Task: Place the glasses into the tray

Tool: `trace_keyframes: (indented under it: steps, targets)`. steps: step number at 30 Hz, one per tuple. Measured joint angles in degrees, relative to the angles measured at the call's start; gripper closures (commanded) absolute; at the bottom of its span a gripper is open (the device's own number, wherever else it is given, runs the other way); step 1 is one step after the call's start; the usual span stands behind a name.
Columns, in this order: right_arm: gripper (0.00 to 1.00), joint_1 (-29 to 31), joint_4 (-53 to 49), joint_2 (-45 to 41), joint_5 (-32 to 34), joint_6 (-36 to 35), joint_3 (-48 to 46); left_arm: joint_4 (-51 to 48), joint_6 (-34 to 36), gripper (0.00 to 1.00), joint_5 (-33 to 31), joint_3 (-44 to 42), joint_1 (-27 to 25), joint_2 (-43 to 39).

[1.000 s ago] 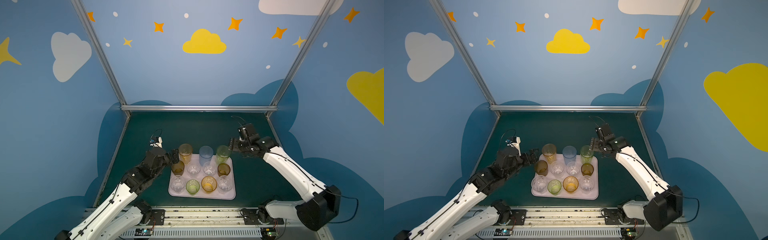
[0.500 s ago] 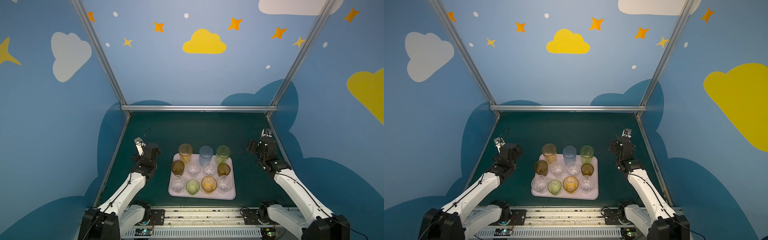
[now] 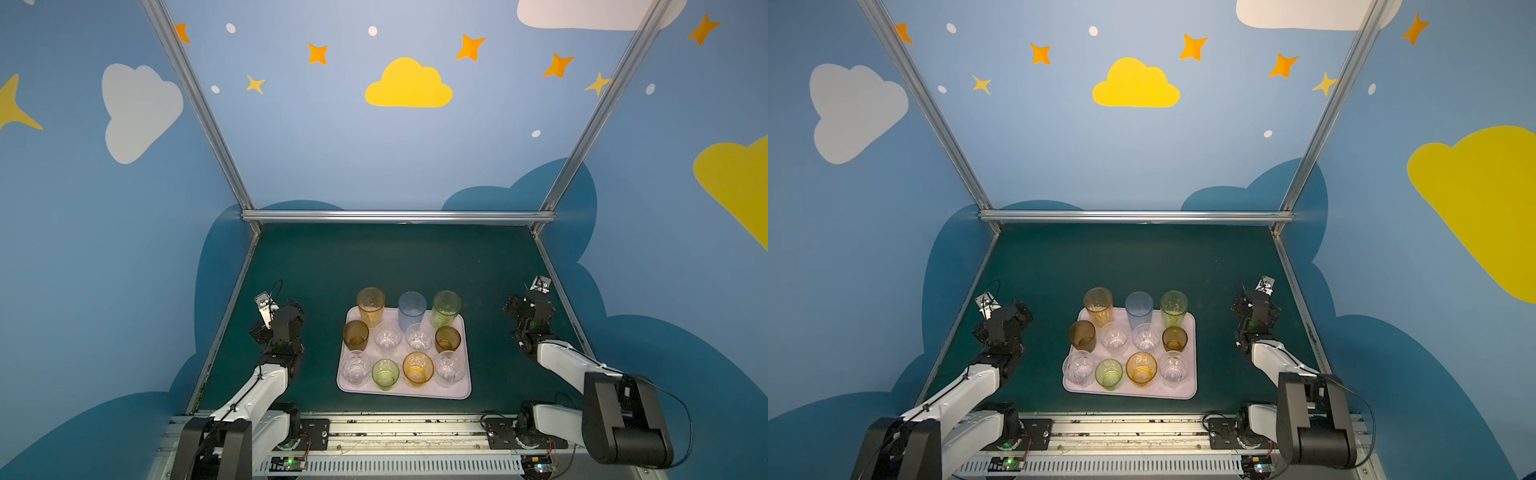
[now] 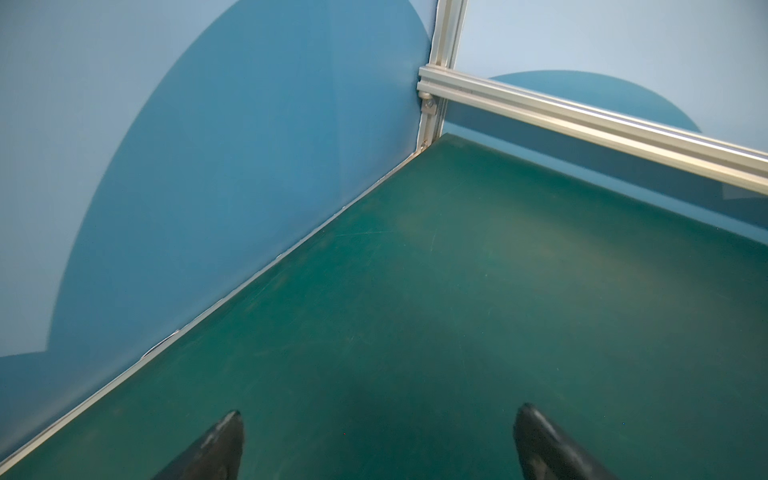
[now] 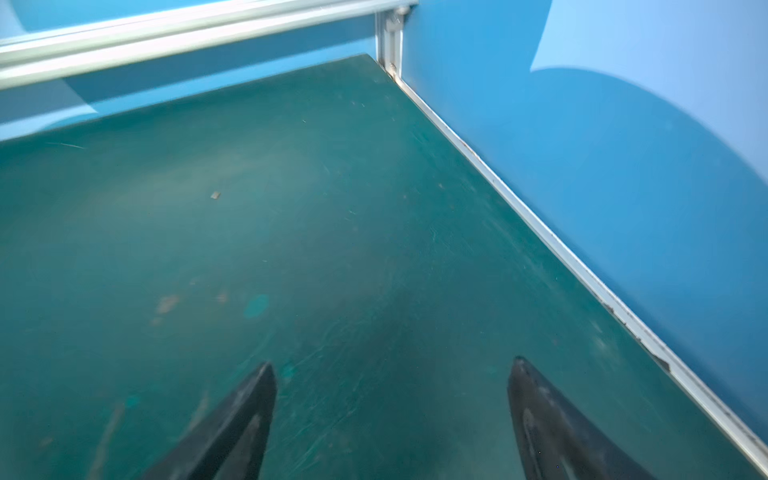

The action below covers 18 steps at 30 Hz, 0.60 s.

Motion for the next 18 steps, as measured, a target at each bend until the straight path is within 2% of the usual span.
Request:
trace_keyframes:
  steps: [6, 9, 13, 18]
  targets:
    - [0.14, -3.7, 4.5, 3.3, -3.2, 2.3, 0.0, 9.3, 2.4, 0.0, 6.3, 0.5, 1.1, 9.5]
    - [0.14, -4.4, 5.9, 4.5, -4.5, 2.9, 0.0, 11.9, 3.6, 0.0, 8.8, 2.0, 1.2, 12.6]
    - [0.14, -4.4, 7.5, 4.8, -6.3, 2.9, -0.4, 20.5, 6.4, 0.0, 14.8, 2.1, 1.3, 19.1]
    - [0.14, -4.4, 8.7, 4.9, -8.3, 2.4, -0.5, 22.2, 10.0, 0.0, 21.8, 3.8, 1.0, 25.2]
